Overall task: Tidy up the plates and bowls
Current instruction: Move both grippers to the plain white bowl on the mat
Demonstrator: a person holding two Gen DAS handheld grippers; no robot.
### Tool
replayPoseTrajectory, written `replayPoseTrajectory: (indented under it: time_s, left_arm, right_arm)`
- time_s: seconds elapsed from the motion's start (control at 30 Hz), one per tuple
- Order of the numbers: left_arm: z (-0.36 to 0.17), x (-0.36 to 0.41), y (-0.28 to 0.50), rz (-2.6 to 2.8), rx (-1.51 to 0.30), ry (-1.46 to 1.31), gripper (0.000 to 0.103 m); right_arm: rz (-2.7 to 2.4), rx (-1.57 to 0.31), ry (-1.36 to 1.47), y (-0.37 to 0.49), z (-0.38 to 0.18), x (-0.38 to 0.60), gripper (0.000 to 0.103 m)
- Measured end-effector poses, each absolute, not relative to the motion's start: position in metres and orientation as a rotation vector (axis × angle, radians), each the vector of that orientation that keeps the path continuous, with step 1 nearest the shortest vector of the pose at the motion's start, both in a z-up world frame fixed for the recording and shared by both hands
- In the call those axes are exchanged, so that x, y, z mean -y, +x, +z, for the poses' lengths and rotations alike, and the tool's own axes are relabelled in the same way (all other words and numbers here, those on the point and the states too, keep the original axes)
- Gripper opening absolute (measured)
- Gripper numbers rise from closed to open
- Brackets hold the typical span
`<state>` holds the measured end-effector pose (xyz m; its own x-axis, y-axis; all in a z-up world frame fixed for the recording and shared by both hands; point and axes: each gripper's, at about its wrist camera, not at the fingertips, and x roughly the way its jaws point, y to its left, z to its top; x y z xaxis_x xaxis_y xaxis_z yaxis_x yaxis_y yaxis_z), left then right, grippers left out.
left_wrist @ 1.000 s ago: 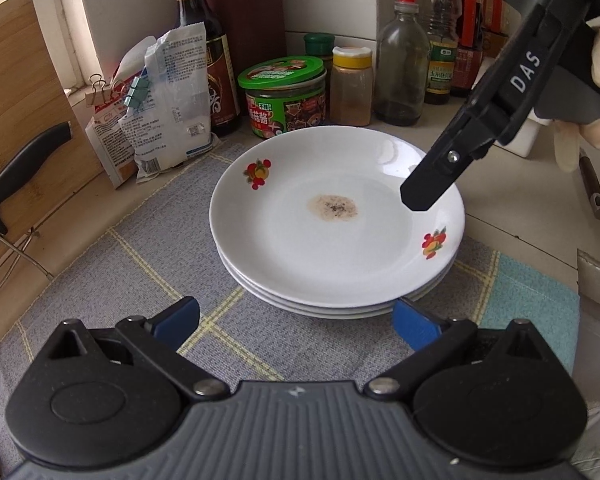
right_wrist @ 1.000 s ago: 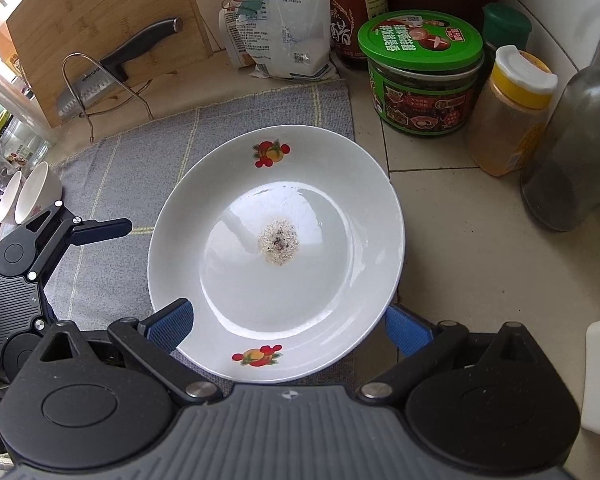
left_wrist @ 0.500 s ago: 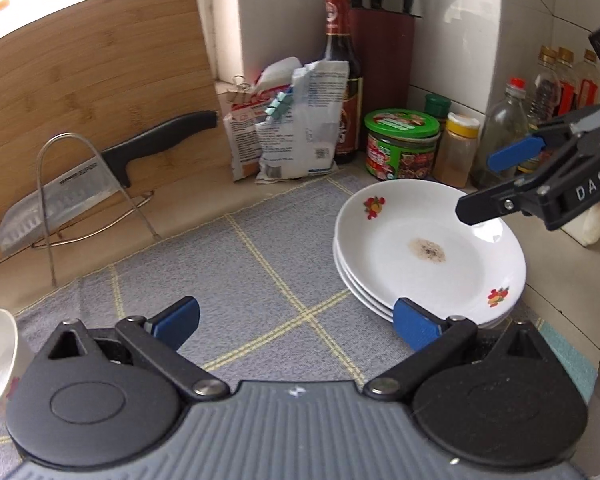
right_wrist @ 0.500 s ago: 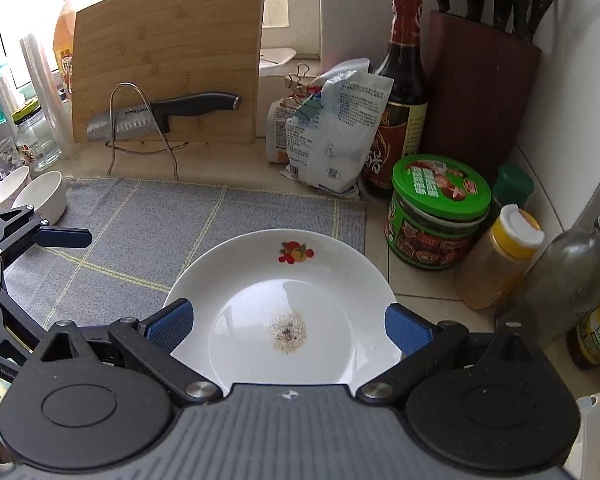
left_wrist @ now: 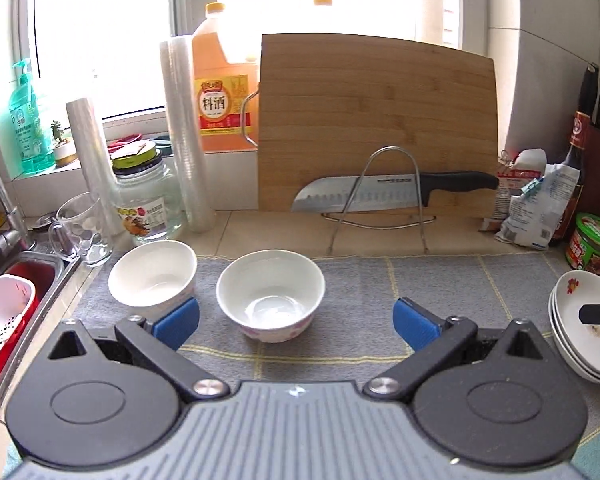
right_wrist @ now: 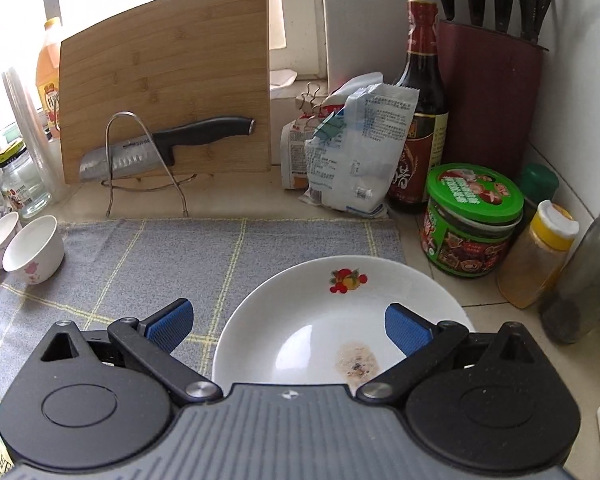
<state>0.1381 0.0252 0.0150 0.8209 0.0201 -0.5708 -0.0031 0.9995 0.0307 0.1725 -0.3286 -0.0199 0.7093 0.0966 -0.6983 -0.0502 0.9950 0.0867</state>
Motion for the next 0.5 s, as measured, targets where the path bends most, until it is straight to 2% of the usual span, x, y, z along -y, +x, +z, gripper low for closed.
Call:
replayPoseTrajectory:
  time_s: [0.2, 0.5]
  left_arm:
    - [0.009, -0.088, 0.126, 0.010, -0.601, 0.082, 0.102]
    - [-0.025, -0.166, 0.118, -0.135, -0.703, 0.088, 0.102]
  right_arm:
    - [0.141, -0.813, 0.011, 0.146, -0.038, 0.256, 0.103]
    - [0.309, -0.811, -0.144, 0.108, -0.046, 0.121, 0.103]
